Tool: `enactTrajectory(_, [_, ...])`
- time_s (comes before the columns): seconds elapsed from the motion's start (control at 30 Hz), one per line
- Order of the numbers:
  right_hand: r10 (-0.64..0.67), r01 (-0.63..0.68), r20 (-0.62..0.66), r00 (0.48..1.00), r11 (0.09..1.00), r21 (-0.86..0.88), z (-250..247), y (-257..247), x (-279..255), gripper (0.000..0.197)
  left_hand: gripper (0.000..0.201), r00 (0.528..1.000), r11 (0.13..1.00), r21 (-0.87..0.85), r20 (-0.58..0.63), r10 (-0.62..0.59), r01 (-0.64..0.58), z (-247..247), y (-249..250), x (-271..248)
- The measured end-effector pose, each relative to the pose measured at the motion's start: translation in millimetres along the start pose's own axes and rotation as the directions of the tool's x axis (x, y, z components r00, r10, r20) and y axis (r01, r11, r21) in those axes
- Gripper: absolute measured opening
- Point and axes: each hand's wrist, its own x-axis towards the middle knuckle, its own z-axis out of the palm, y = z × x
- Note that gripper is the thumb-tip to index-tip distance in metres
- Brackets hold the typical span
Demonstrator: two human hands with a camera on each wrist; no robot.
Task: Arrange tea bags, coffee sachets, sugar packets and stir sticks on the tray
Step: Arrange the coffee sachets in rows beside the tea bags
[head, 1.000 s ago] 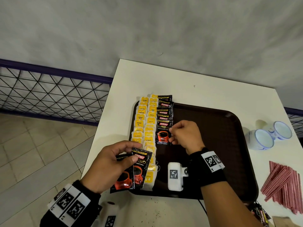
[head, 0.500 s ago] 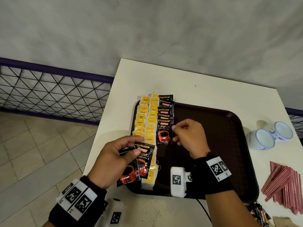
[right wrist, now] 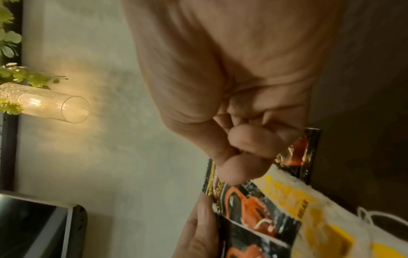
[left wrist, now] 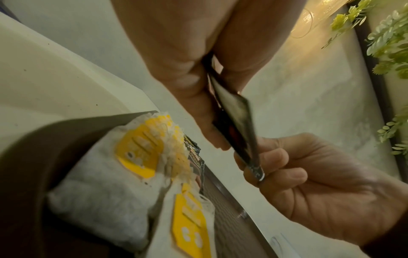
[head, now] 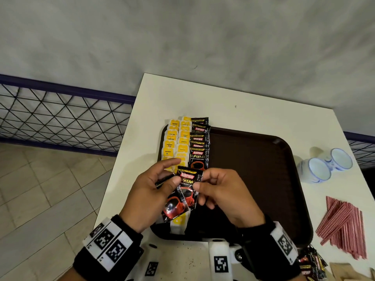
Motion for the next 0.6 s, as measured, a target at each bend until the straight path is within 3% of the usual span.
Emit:
enactTrajectory(0.2, [0.028,-0.034,-0.192,0.981,0.999,-0.027,-42,3,22,0.009,0.02,0.991,0.997,-0.054,-0.119,-0.054,0.048,-11,-5,-1])
enactTrajectory(0.33, [0.153,-0.164,-0.195,0.969,0.986,-0.037,-53,11,42,0.009,0.014,0.989,0.997,-0.031,-0.13,-0.071,0.068,-18,-8,-6])
enactTrajectory(0.6, [0.201,-0.21,-0.172,0.964,0.977,-0.034,-36,10,59,0.013,0.021,0.978,0.992,-0.065,-0.171,-0.119,0.109,-23,-14,-12])
